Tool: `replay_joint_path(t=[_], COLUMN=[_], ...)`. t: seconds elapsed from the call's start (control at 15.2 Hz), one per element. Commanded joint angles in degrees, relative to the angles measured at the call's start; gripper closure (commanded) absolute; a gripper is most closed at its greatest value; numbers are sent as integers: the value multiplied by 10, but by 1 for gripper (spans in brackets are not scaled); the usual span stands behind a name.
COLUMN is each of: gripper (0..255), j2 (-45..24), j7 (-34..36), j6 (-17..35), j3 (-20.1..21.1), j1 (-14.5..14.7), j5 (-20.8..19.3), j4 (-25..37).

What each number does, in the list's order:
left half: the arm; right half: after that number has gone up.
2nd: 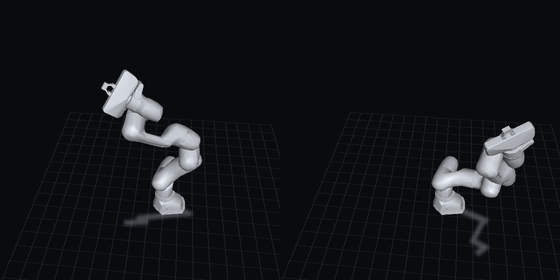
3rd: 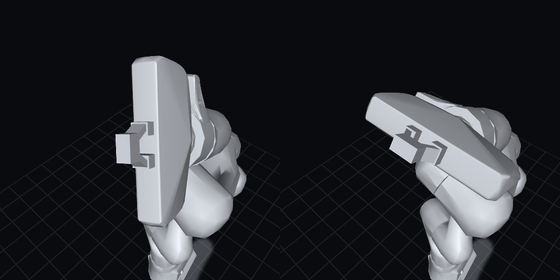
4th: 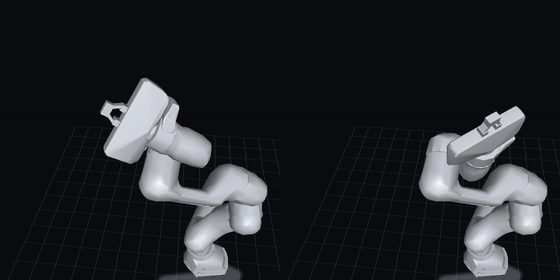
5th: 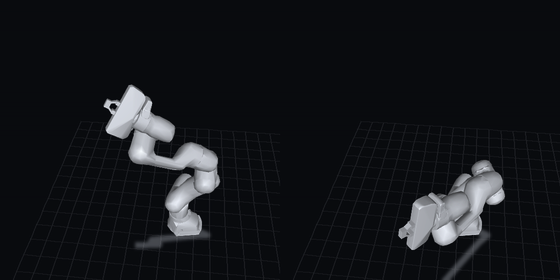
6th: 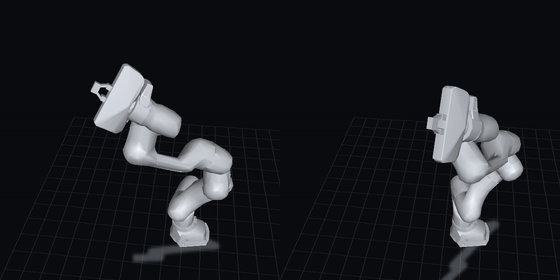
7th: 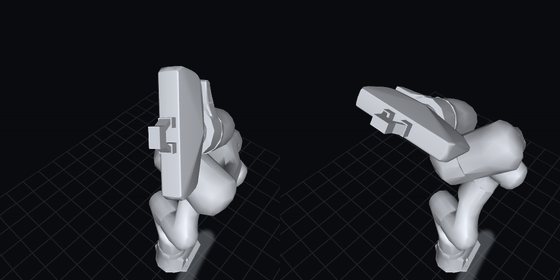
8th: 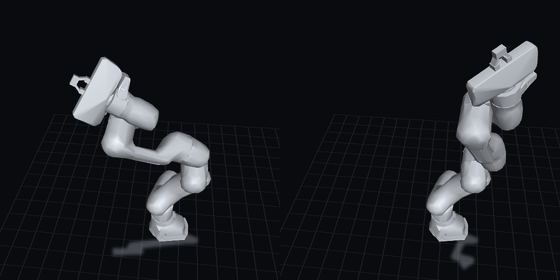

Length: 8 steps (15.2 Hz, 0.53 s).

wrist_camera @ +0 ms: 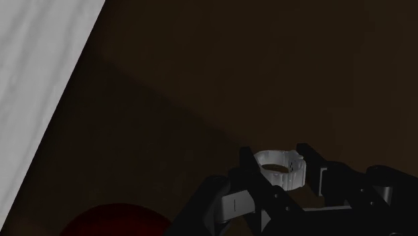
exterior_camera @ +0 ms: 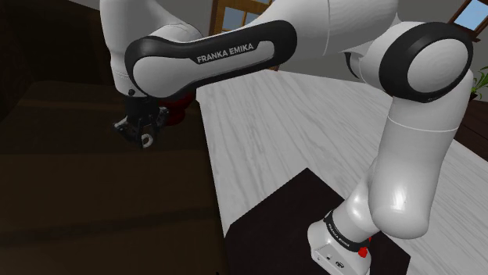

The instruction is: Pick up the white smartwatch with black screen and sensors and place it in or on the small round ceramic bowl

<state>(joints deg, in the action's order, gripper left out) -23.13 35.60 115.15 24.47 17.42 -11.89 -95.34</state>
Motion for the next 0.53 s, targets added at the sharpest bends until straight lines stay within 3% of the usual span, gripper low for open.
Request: replay_joint_path(t=[0.0,0.46], gripper=[255,255], j2=[7,21], j7=[-2,-8], j6=[-13,-60], j3=[2,5], j1=[0,-1], j5=[3,12], j4=[6,41])
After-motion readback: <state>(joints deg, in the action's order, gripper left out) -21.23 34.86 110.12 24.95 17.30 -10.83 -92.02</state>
